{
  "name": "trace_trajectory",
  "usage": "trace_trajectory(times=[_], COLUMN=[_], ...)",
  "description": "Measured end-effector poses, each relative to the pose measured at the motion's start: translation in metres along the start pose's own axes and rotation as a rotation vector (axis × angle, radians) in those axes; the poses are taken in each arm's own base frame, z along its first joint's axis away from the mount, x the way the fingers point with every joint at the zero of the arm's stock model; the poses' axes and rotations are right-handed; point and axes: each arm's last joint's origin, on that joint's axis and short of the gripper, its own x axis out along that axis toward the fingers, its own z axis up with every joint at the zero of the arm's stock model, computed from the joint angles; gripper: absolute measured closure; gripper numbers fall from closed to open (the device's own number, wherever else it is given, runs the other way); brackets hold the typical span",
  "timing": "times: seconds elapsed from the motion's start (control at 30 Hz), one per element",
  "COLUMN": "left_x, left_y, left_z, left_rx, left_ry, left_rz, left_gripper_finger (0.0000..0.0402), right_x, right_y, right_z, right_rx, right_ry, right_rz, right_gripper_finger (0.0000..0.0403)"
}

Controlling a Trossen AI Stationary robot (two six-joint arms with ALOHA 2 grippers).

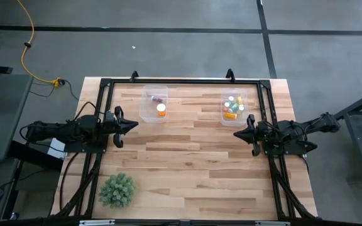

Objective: Pick and place medicine bottles into bin by pill shape (circle, oval)
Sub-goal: Return to Home Position

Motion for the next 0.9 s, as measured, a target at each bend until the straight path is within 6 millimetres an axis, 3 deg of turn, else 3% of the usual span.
trace_trajectory(times=[0.4,0.67,0.9], left_x=[0.0000,0.0000,0.0000], left_y=[0.0000,0.0000,0.0000], left_z=[0.0002,0.0002,0.0002], left_rx=[0.000,0.000,0.000], left_ry=[-0.001,-0.001,-0.001], left_rz=[0.000,0.000,0.000], left_gripper_finger=[0.0401,0.0401,0.0401], right_x=[0.0019,0.0039,0.0042], right_y=[-0.0076,-0.0080,-0.0080], right_z=[-0.0012,-0.0043,-0.0048], right_rx=[-0.025,-0.206,-0.094], right_ry=[0.024,0.058,0.064], right_rz=[0.014,0.018,0.014], right_gripper_finger=[0.0403,0.0403,0.0403])
